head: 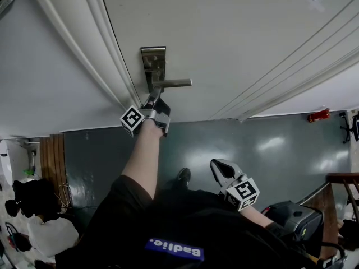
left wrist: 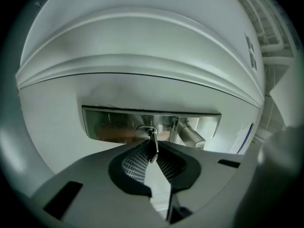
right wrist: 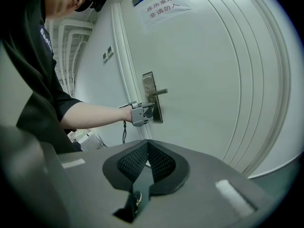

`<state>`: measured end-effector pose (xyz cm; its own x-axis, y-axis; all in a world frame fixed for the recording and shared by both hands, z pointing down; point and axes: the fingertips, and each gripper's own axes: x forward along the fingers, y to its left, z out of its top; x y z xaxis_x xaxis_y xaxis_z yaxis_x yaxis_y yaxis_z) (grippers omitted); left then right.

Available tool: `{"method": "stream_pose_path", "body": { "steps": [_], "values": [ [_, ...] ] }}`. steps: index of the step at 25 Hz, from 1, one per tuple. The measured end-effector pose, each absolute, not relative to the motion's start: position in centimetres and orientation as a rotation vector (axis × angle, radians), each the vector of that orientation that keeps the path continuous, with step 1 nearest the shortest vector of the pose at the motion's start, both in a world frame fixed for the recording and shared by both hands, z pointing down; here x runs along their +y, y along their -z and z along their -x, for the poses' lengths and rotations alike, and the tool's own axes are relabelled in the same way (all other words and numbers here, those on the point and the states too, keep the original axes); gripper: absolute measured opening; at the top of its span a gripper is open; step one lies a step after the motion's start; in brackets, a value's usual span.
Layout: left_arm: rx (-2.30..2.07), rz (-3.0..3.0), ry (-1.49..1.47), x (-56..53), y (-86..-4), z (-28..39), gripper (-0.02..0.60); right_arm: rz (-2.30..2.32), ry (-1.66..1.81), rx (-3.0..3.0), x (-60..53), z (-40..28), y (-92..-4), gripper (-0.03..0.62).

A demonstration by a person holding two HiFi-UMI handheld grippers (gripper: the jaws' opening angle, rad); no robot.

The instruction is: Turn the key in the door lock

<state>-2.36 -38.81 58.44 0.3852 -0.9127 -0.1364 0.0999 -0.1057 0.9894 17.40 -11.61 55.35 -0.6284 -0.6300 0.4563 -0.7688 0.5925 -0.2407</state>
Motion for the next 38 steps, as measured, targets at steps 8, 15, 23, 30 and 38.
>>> {"method": "stream_pose_path", "body": {
  "steps": [8, 15, 23, 30, 38],
  "values": [
    [-0.561, -1.302, 1.098, -38.8, -58.1, 2.1, 0.035, -1.174, -0.614, -2.471, -11.7, -17.3, -55.1, 0.002],
    [-0.431, -1.303, 1.155, -38.8, -57.9, 1.9, 0.037, -1.213, -0.648, -2.448, -11.8, -17.6, -55.3, 0.002],
    [-0.423, -1.427, 1.100, -38.8, -57.9, 2.0, 0.044, -1.196, -0.625, -2.437, -12.1, -16.9, -55.6, 0.002],
    [-0.606, -1.567, 0.987, -37.0, -57.5, 2.8, 0.147, -1.138, -0.613, -2.495, -12.1, -16.6, -55.3, 0.029],
    [-0.718, -1.694, 0.876, -27.8, -54.3, 1.8, 0.156, -0.917, -0.649, -2.641, -10.8, -14.0, -56.1, 0.029]
  ]
}}
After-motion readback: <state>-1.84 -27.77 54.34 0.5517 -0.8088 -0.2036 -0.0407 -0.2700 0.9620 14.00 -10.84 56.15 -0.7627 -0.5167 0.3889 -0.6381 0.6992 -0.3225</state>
